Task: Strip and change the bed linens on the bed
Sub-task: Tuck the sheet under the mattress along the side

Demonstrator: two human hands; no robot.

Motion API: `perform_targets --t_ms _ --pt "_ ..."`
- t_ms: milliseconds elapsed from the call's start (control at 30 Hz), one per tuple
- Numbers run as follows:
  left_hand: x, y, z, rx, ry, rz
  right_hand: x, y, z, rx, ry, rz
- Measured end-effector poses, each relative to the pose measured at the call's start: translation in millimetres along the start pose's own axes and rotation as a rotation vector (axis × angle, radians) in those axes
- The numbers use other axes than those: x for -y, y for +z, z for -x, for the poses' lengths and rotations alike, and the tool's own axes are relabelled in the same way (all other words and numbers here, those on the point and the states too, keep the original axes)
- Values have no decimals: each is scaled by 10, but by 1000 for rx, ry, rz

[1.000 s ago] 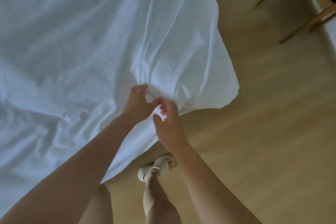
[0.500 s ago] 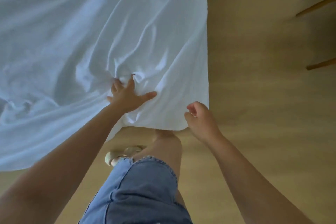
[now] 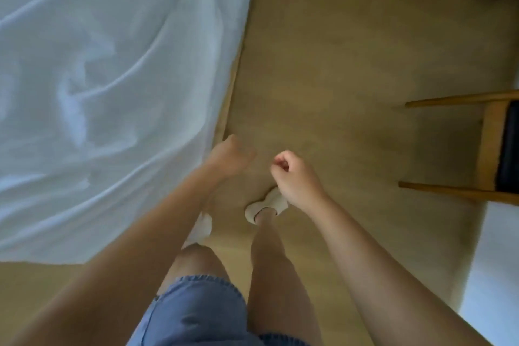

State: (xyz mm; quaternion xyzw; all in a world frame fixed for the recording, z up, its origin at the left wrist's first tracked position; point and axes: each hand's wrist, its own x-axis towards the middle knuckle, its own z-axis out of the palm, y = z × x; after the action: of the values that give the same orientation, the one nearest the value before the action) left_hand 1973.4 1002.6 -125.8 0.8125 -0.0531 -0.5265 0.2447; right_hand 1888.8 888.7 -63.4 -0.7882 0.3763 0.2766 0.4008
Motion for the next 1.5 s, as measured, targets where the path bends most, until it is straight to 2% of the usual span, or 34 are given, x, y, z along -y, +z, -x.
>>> perform_targets --t_ms 67,133,233,367,467,667,733,833,967,1167,1300,1433,1500 --pt "-254 108 -75 -47 80 6 -227 -427 -214 31 -37 70" --pt "-573 210 -149 -113 180 -116 -429 -863 -450 33 -67 118" --pt "-1179 356 -230 -66 270 -248 -622 -1467 -760 10 -80 150" --pt "-2036 310 -416 23 272 -206 -567 -2190 -1351 7 -91 162" --pt "-2439 39 -667 25 221 -93 -276 -2629 -1923 16 -119 197" --pt "-3204 -981 -1808 36 140 -78 690 -3527 -3293 35 -163 183" --pt "-3535 -1458 -2229 -44 115 -112 1114 -3831 -3708 98 -200 194" --pt "-4112 -2223 -2668 -227 61 -35 1708 -4327 -4179 107 -218 155" --pt "-4915 -3042 -3259 -273 74 -22 2380 -5014 -4768 125 -216 141" --pt "-5902 -4001 -4228 -387 14 24 3387 -5945 -6052 209 -378 252" --pt "-6295 -4696 -4757 -442 -20 33 4202 -6283 -6857 244 -434 335" --pt "-6496 -5445 -5238 -654 -67 167 4982 -6382 -7520 283 -533 455" --pt "-6557 -5783 -5537 -754 -61 136 5354 -6384 -7852 287 -564 492"
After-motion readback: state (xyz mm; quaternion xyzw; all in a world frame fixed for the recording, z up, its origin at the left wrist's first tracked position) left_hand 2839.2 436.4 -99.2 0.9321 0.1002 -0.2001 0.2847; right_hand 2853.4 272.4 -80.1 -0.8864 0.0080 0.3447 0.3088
